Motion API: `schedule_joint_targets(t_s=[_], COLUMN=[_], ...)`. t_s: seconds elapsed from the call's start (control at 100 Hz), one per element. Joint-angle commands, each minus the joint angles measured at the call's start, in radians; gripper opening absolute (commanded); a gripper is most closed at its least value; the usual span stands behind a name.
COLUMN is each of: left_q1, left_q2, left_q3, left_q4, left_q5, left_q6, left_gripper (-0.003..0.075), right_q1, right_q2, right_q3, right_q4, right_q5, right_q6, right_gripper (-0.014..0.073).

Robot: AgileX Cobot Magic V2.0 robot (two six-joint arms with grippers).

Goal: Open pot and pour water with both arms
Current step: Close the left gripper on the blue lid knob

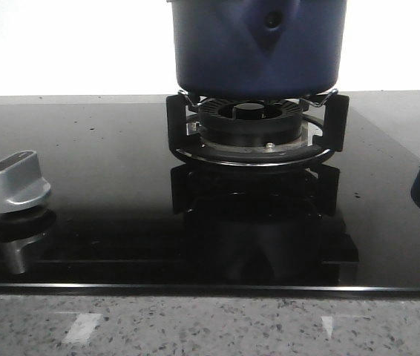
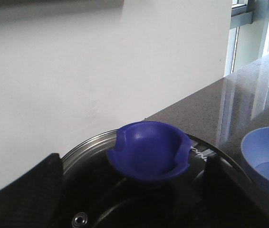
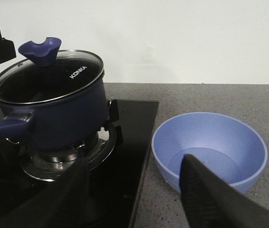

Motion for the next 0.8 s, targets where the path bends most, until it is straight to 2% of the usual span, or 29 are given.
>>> schedule_joint_targets(t_s=[0.0, 0.25, 0.34, 0.46, 0.57, 0.66, 0.79], left_q1=[0.002, 0.002, 0.002, 0.011, 0.035, 0.071, 0.132], left_q2=[-0.035, -0.034, -0.034, -0.034, -0.034, -0.034, -0.034], left_q3=[-0.029, -0.029, -0.029, -0.029, -0.029, -0.029, -0.029], left_q4=[-0.011, -0.007, 0.009, 0.126, 0.408, 0.538, 0.586], left_q5=[-0.091, -0.149, -0.151, -0.167, -0.219, -0.253, -0.266], left_q6=[-0.012, -0.016, -0.076, -0.245, -0.501, -0.672, -0.712], left_gripper=[0.0544, 0.0512, 0.0494, 0.0491, 0.0491, 0.0491, 0.0491], right_q1=[0.003, 0.003, 0.003, 0.003, 0.003, 0.003, 0.003], right_q2=[0.022, 0.022, 0.022, 0.022, 0.022, 0.022, 0.022], right_q3=[-0.032, -0.032, -0.032, -0.032, -0.032, -0.032, -0.032], right_q4=[0.010, 0.010, 0.010, 0.010, 0.010, 0.010, 0.010], right_q5=[-0.071, -0.068, -0.068, -0.066, -0.065, -0.057, -0.035], right_q6=[-0.006, -0.006, -0.006, -0.006, -0.006, -0.006, -0.006], right_gripper=[0.0384, 0.0384, 0.0384, 0.0384, 0.0384, 0.0384, 0.0384])
